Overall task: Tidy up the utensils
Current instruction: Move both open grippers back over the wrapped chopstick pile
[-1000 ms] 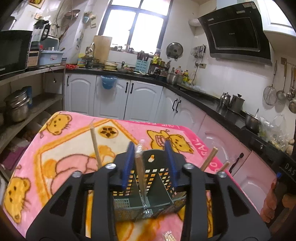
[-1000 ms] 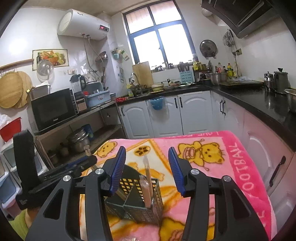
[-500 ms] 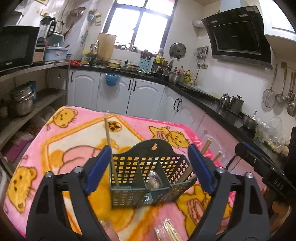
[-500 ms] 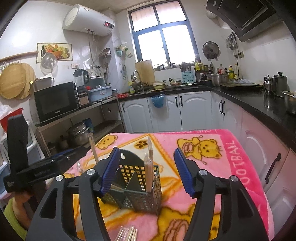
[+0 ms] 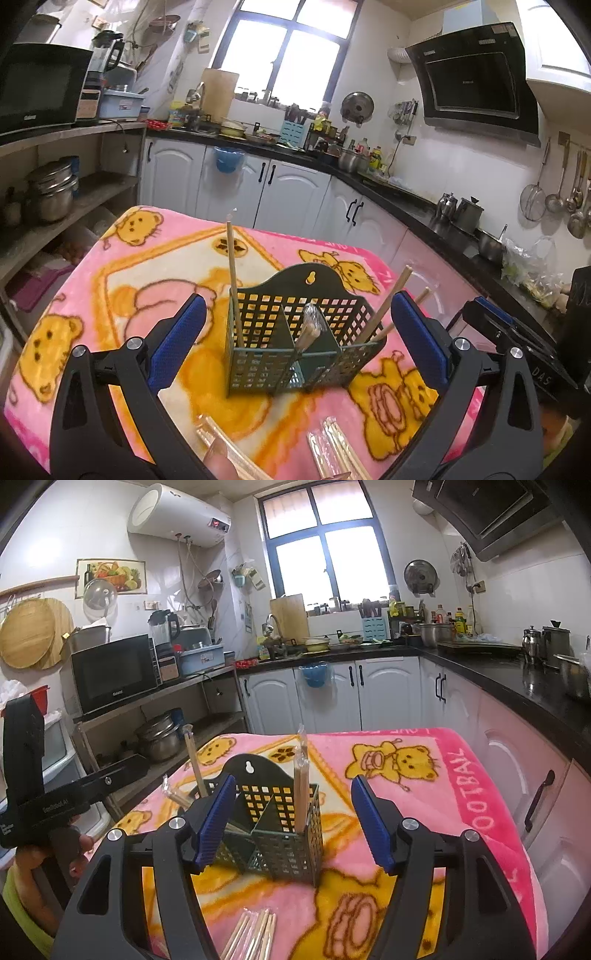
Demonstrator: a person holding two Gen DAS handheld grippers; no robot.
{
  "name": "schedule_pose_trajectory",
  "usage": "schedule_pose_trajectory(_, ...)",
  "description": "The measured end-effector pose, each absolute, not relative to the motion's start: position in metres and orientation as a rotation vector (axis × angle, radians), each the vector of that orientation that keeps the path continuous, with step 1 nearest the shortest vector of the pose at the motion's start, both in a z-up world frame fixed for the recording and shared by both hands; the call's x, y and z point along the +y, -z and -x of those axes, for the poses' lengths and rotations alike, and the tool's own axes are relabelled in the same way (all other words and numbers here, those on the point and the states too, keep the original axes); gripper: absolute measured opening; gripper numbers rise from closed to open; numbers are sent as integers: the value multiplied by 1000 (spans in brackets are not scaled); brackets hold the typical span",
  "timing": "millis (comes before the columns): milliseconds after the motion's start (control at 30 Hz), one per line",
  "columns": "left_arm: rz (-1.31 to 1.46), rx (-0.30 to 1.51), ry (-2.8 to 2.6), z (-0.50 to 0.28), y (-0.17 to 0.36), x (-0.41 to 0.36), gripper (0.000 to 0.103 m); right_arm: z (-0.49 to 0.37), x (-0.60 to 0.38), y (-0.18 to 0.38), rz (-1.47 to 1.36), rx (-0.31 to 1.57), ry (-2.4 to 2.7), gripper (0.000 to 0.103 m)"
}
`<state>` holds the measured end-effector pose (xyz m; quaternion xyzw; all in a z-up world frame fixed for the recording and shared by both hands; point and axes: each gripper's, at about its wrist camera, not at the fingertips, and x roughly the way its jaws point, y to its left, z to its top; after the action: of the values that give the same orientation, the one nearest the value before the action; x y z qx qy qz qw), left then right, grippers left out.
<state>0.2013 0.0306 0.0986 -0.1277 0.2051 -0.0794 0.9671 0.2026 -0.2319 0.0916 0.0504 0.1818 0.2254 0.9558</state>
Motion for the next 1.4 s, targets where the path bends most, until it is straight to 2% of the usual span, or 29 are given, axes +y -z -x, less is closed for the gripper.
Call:
schedule_pose_trajectory(967,312,510,146,-150,-54,42,92,-160,-228,-52,-72,459,-483,63)
schedule_pose_trajectory(1400,316,627,140,-147,-15,43,92,-159,-236,-25,-78,524,-457,63)
